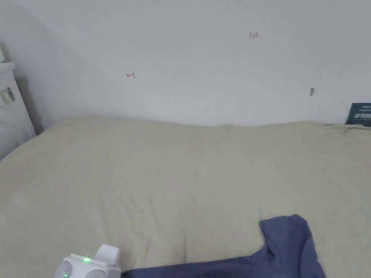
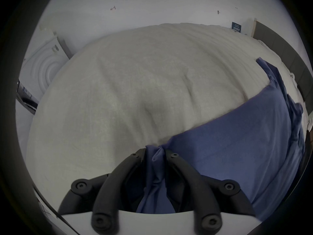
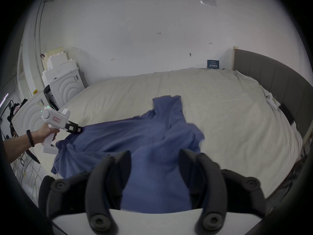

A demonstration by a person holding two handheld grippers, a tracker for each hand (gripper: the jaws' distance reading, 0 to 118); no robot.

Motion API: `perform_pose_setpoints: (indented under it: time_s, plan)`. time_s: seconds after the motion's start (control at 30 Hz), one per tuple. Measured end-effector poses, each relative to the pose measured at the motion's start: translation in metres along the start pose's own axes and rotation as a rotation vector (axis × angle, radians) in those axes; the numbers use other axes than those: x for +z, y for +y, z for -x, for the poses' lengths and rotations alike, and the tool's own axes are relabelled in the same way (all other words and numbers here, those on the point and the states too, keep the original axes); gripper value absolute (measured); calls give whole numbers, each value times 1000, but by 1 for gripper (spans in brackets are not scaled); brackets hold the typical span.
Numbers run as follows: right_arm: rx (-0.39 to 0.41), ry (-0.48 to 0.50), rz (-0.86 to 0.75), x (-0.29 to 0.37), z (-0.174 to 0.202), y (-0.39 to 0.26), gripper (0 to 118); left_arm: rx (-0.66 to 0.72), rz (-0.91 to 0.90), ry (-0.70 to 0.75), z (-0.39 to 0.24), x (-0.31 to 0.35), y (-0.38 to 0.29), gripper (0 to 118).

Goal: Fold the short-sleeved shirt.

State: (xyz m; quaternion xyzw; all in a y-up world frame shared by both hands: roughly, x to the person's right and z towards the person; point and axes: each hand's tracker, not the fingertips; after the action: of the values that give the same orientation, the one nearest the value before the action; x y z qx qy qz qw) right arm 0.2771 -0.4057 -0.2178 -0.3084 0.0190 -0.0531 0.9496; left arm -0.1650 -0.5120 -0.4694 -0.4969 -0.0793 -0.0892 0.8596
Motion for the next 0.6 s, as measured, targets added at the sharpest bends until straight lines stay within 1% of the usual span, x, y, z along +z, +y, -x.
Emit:
perform_pose_setpoints:
  time_s: [0.07,0.1,0.17,0.23,0.27,0.33,0.37,0.43,0.47,0.5,0.53,0.57,0.6]
  plan:
    - [5,-7,-16,-34,-18,28,79,0,15,-9,5,0,5,20]
    - [-17,4,10,-57,-30,45,82,6,22,-15,6,-1,6,20]
    - [-99,33,112,-108,-51,75,83,19,24,-17,6,0,6,20]
    - [-110,12,211,-163,-70,97,83,10,21,-16,4,-1,4,20]
    - [-89,-25,256,-192,-73,107,83,11,17,-17,5,-1,2,20]
    - [1,-83,345,-243,-78,115,83,34,2,-26,9,-2,-1,20]
    - [5,-120,388,-265,-80,115,82,46,-5,-35,11,-1,-2,20]
    - [-22,-142,466,-296,-85,106,80,98,-23,-55,16,-1,-4,20]
    - [-26,-150,495,-301,-83,97,73,109,-30,-61,18,-1,-6,20]
    - [-10,-162,478,-301,-81,92,74,107,-34,-60,18,0,-7,20]
    - [13,-177,412,-288,-74,95,71,109,-41,-59,17,0,-9,20]
    - [28,-164,386,-280,-69,95,45,103,-45,-54,16,-1,-9,20]
    - [70,-132,380,-273,-64,95,14,97,-51,-48,14,0,-10,20]
